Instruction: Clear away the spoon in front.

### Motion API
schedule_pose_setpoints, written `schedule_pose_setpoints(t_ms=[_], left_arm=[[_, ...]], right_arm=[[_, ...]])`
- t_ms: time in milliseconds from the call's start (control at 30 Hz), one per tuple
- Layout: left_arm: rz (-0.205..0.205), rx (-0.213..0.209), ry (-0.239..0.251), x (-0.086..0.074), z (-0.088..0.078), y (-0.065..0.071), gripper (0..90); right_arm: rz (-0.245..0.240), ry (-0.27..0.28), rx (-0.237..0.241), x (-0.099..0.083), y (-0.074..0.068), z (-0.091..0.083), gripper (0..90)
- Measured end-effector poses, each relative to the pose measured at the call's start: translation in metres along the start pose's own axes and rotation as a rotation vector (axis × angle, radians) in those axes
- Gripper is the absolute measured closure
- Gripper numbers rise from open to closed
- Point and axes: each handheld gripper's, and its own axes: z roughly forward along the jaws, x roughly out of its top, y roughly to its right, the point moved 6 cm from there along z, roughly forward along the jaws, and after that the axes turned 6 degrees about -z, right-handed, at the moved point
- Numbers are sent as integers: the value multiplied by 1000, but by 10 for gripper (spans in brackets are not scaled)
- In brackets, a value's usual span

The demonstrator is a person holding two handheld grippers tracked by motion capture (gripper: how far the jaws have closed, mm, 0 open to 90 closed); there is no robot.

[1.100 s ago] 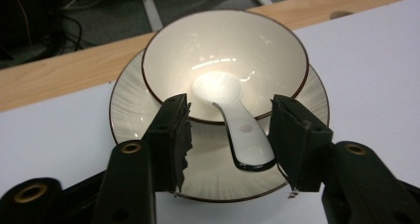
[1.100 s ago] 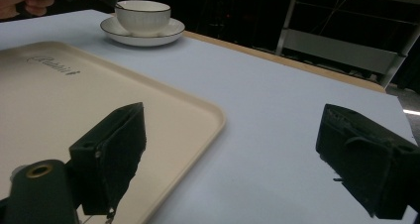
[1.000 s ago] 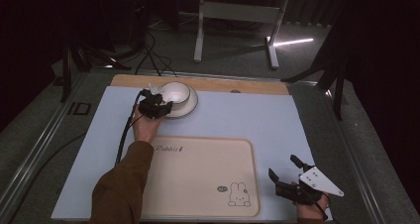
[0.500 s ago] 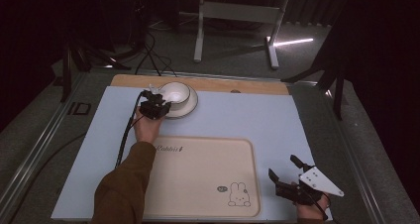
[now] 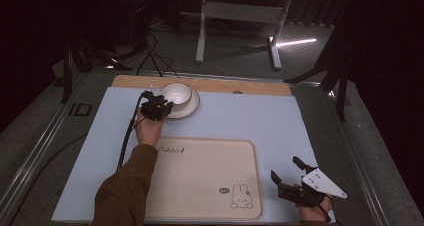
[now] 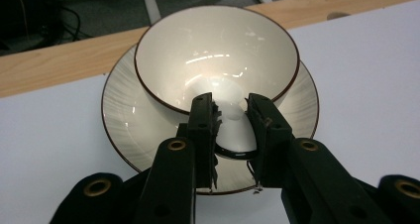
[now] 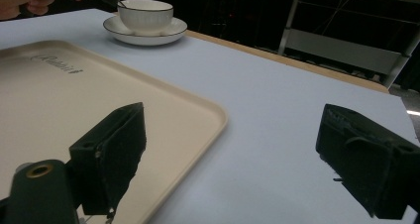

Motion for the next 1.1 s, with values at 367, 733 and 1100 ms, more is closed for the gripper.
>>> schedule_pose_setpoints(t_ms=[367,733,1100], left_arm=[[-4,1,34,8,-14,-1,742],[-14,13,68,16,-31,-3,742],[-25,23,84,21,-46,-4,742]], right_arm=[[1,0,0,0,0,0,117],[-1,0,1,0,0,0,117],[0,0,1,0,0,0,117]])
